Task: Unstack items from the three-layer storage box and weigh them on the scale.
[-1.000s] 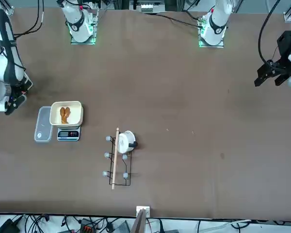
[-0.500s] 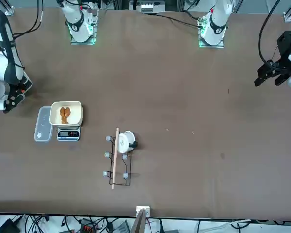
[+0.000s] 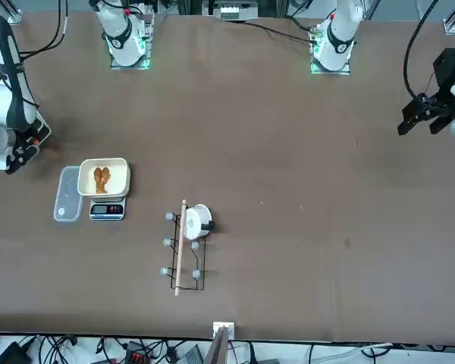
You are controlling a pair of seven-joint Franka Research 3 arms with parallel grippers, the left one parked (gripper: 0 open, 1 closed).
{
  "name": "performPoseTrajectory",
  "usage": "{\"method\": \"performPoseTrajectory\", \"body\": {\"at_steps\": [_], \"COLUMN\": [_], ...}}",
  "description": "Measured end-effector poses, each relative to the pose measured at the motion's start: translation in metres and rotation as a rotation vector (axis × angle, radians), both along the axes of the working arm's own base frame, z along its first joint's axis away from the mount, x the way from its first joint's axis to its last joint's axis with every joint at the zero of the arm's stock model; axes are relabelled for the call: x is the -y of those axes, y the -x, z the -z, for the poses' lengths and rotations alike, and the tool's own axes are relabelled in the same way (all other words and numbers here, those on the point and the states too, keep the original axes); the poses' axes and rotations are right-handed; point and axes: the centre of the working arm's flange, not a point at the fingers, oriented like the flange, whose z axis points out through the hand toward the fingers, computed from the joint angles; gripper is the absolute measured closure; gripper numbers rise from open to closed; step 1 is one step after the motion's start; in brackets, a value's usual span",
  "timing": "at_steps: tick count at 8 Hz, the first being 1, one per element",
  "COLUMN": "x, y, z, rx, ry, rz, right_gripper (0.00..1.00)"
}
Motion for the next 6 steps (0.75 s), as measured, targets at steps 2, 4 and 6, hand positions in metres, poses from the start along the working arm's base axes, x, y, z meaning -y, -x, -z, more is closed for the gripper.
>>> {"method": "performPoseTrajectory", "body": {"at_steps": [2,4,6], "x": [0.0011,0.0025,0.0011], "y": [0.0010,0.0012,0.0005], "z": [0.0000,-0.0003,0.0001], "rx": [-0.005,-0.009,-0.009], "ry": [0.004,0.018,0.031], "rz": [-0.001,-0.010,-0.010], "right_gripper": [0.48,0.48,0.48]}}
